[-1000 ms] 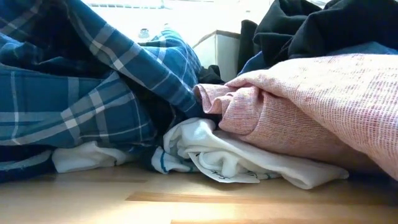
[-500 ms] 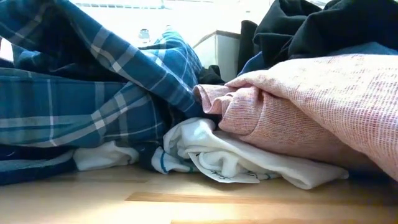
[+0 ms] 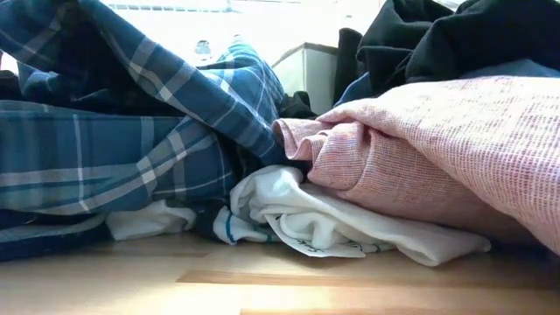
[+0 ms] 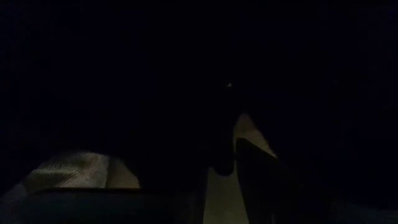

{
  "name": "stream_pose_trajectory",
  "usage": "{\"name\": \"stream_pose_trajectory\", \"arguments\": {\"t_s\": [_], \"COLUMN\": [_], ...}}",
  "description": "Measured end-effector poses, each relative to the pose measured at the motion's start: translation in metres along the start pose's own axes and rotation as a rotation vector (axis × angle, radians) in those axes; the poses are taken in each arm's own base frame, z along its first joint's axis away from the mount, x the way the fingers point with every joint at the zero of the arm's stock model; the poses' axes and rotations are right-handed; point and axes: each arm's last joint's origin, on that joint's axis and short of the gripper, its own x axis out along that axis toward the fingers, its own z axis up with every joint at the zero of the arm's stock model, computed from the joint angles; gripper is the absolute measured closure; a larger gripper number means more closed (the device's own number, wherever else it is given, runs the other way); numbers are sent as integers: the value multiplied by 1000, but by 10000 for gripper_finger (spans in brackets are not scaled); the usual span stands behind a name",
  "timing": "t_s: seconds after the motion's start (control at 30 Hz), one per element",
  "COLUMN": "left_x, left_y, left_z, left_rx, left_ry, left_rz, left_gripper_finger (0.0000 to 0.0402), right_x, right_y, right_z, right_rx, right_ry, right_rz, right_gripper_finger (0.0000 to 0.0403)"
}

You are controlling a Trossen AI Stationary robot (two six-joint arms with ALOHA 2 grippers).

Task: Sort clothes
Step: Put the dark blue shirt into the left laundry organizer

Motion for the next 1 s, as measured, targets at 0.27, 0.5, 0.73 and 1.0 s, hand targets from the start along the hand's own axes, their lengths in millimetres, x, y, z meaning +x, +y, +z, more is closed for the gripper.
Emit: {"name": "stream_pose_trajectory", "arguments": {"t_s": [0.27,0.5,0.73,1.0], "left_x": [-69,-151,-224,-276], "left_y": [4,14,27,45], "left_z": [12,20,23,16], "left_rx": [23,44,85,124], "left_ry": [-58,-236,-418,-483], "left_rz": [29,31,55,150], "left_gripper_finger": [314,314,314,314], "right_x": [0,0,0,0], "right_y": [0,0,0,0], "right_z": [0,0,0,1], "right_rx": [0,0,0,1], "right_ry": [-1,-3,-3,-8], "right_rz": [0,1,1,2], "right_gripper_finger": [301,301,301,301]}}
